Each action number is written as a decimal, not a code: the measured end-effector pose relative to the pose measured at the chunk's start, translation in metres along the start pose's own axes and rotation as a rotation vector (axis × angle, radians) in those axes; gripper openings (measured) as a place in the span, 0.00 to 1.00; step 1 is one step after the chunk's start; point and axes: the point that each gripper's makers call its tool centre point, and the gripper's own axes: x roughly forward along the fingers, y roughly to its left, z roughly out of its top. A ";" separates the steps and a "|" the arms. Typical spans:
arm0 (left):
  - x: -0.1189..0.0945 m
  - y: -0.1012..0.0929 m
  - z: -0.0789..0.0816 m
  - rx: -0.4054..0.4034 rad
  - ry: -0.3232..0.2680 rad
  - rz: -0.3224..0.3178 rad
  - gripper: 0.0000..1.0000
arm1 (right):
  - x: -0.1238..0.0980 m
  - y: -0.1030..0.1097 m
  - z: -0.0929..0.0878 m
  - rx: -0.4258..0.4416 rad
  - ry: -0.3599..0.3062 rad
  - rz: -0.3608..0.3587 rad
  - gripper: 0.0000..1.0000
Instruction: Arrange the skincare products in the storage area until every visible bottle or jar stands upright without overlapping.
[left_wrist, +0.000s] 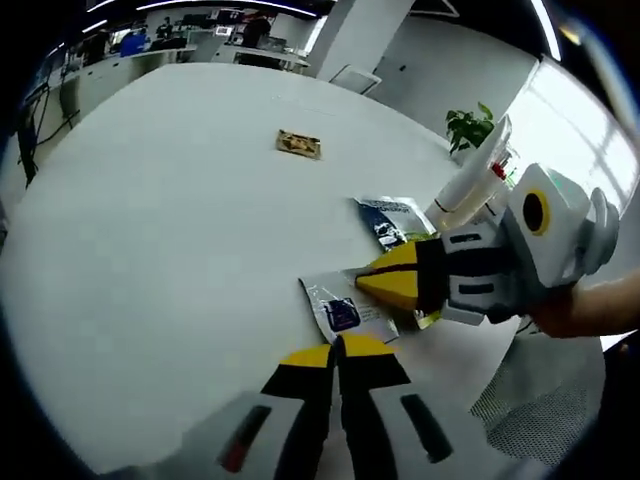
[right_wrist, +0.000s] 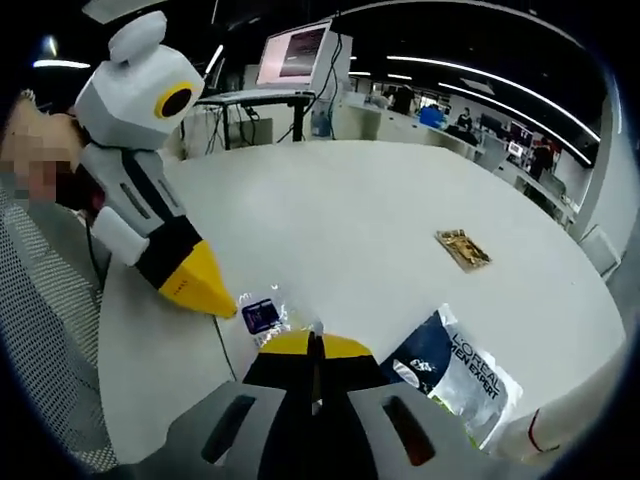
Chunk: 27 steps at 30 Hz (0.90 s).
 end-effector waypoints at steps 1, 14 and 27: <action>0.000 0.000 0.000 0.005 -0.001 -0.001 0.05 | 0.001 0.000 0.000 -0.001 -0.003 0.002 0.01; -0.006 -0.020 0.031 0.425 -0.063 0.017 0.17 | 0.000 0.001 0.001 -0.001 -0.010 -0.010 0.01; 0.027 -0.011 0.021 0.673 0.067 0.078 0.17 | -0.001 0.001 0.001 -0.016 -0.005 -0.010 0.01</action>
